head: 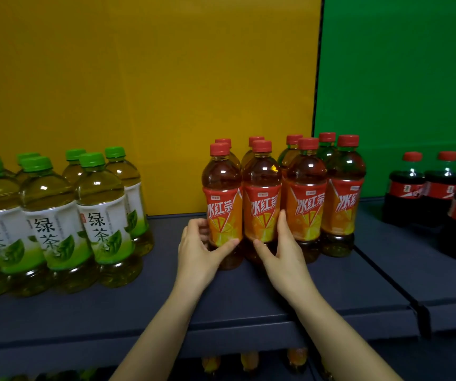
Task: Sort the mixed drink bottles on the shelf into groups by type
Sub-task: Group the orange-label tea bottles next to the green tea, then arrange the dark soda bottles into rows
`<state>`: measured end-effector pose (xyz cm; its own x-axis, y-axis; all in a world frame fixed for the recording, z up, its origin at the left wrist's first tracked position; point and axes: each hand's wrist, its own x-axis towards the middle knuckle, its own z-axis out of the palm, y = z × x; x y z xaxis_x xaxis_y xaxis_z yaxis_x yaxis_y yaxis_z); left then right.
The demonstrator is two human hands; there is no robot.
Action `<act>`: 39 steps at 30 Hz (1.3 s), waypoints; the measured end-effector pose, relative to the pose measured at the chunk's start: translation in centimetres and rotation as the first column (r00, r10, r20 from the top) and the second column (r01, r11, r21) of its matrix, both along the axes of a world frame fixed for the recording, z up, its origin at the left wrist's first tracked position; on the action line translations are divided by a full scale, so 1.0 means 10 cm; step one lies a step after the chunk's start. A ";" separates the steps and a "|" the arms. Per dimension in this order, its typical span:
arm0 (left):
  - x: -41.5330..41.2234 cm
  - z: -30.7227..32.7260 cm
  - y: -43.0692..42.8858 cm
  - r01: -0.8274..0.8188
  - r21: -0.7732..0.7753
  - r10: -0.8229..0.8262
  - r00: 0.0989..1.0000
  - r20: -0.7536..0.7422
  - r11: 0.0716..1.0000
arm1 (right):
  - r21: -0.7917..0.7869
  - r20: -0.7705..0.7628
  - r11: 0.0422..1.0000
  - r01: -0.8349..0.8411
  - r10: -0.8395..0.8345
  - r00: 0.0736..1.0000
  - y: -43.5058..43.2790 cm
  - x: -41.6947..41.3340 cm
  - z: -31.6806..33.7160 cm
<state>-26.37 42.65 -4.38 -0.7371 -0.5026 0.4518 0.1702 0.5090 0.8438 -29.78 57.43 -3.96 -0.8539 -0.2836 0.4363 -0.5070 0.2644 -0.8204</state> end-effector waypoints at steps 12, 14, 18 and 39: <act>0.40 0.18 0.30 -0.172 -0.465 0.023 0.951 -0.308 0.868 | 0.027 -0.155 0.999 -0.046 0.049 0.987 0.71 0.20 0.03; 0.39 0.24 0.45 -0.083 -0.536 -0.083 0.957 -0.278 0.840 | 0.075 -0.225 0.997 0.003 0.014 0.974 0.90 0.15 0.06; 0.24 0.28 0.84 0.098 -0.627 -0.252 0.954 -0.161 0.773 | 0.098 -0.252 0.992 0.086 -0.059 0.966 1.38 -0.03 0.11; -1.44 0.17 3.59 0.423 -0.058 -0.411 0.900 0.147 0.905 | 0.068 -0.246 0.992 0.107 -0.087 0.965 3.68 -1.11 0.00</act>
